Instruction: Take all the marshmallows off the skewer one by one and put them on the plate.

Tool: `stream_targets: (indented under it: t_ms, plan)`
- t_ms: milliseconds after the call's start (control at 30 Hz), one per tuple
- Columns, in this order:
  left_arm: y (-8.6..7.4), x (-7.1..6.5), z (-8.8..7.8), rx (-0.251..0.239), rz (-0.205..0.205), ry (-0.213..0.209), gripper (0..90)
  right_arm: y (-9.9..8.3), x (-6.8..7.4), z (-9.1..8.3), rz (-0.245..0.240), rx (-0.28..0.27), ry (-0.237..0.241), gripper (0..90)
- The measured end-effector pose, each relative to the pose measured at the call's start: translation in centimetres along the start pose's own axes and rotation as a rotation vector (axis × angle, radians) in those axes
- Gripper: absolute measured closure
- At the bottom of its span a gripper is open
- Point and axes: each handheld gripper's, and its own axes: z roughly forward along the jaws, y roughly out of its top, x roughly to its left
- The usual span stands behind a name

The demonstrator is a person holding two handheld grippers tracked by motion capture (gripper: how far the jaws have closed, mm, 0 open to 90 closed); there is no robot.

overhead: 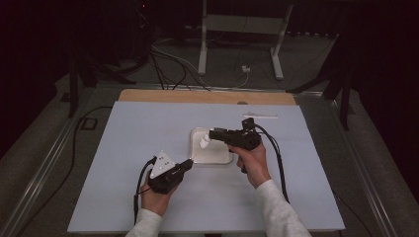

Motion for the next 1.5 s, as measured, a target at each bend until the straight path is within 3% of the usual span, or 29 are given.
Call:
stream_targets:
  t_ms: [100, 200, 667, 767, 800, 900, 1067, 1133, 1167, 1400, 1500]
  plan:
    - [-0.1, -0.1, 0.1, 0.002, 0.0, -0.003, 90.0, -0.1, 0.0, 0.3, 0.018, 0.003, 0.016, 65.3]
    - [-0.1, 0.0, 0.0, -0.001, -0.002, -0.001, 90.0, 0.0, 0.0, 0.3, 0.036, 0.0, 0.028, 74.4]
    - [-0.2, 0.0, 0.0, -0.001, 0.018, -0.008, 90.0, 0.3, 0.0, -0.3, 0.047, -0.048, 0.003, 80.8]
    - [-0.3, 0.0, 0.0, 0.017, 0.036, 0.002, 90.0, 0.4, -0.1, -0.6, 0.05, -0.072, -0.011, 81.6]
    - [-0.4, 0.0, 0.1, 0.032, 0.045, 0.007, 90.0, 0.7, -0.3, -1.3, 0.072, -0.117, -0.018, 82.0]
    - [-0.6, 0.2, 0.1, 0.038, 0.036, 0.014, 90.0, 1.2, -0.6, -2.0, 0.08, -0.141, -0.014, 82.0]
    - [-0.6, 0.3, 0.1, 0.034, 0.022, 0.018, 90.0, 1.2, -0.9, -2.6, 0.045, -0.106, -0.066, 81.7]
    - [-0.6, 0.3, 0.1, 0.032, 0.018, 0.018, 90.0, 1.0, -1.1, -2.2, 0.023, -0.077, -0.106, 81.3]
    - [-0.6, 0.3, 0.1, 0.031, 0.016, 0.017, 90.0, 0.7, -1.2, -1.7, 0.001, -0.047, -0.148, 81.0]
    - [-0.6, 0.8, -0.1, 0.02, -0.014, 0.013, 90.0, 0.0, -1.5, -0.2, -0.046, 0.022, -0.241, 80.1]
    - [-0.6, 0.9, -0.3, 0.01, -0.027, 0.01, 90.0, -0.4, -1.8, 0.5, -0.043, 0.038, -0.253, 79.9]
